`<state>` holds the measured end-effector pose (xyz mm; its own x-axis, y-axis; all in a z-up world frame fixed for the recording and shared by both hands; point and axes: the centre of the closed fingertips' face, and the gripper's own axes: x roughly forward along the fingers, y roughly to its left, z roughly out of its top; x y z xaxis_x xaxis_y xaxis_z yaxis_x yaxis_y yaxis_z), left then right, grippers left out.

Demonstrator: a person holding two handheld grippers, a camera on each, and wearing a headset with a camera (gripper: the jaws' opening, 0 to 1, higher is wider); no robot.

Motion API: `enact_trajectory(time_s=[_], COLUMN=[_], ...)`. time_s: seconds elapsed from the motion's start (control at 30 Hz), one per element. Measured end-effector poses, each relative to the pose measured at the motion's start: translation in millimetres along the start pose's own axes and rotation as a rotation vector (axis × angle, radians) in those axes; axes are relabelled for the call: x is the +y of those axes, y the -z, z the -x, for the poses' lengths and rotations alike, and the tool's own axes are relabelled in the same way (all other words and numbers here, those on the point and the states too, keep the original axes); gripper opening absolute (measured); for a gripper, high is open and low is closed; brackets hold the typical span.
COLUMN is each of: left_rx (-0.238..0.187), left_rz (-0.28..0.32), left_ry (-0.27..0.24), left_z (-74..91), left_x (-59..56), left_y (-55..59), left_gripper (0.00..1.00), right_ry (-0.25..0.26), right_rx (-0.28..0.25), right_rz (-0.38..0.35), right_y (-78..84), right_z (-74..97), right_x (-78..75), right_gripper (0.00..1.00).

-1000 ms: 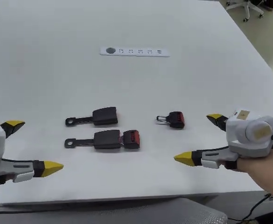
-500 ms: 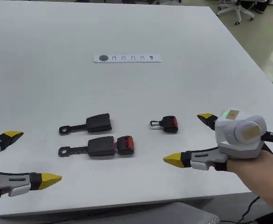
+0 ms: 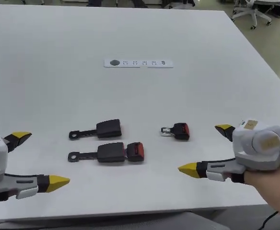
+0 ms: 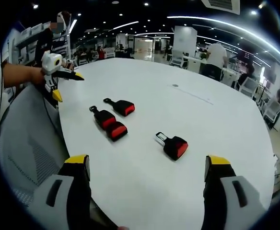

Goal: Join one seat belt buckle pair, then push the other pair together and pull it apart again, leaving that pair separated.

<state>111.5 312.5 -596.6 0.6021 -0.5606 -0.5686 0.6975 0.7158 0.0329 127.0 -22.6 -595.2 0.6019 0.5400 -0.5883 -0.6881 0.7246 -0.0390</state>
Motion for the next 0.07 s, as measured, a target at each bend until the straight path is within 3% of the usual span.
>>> enact_trajectory(time_s=[0.07], left_rx=[0.002], left_rz=[0.009], left_ry=[0.003], left_z=[1.1], left_x=[2.3], left_y=[2.5], left_gripper=[1.00], right_ry=[0.002], right_rx=[0.004], right_rz=[0.003], right_y=[-0.4], right_z=[0.3], right_x=[2.3], right_gripper=[1.00])
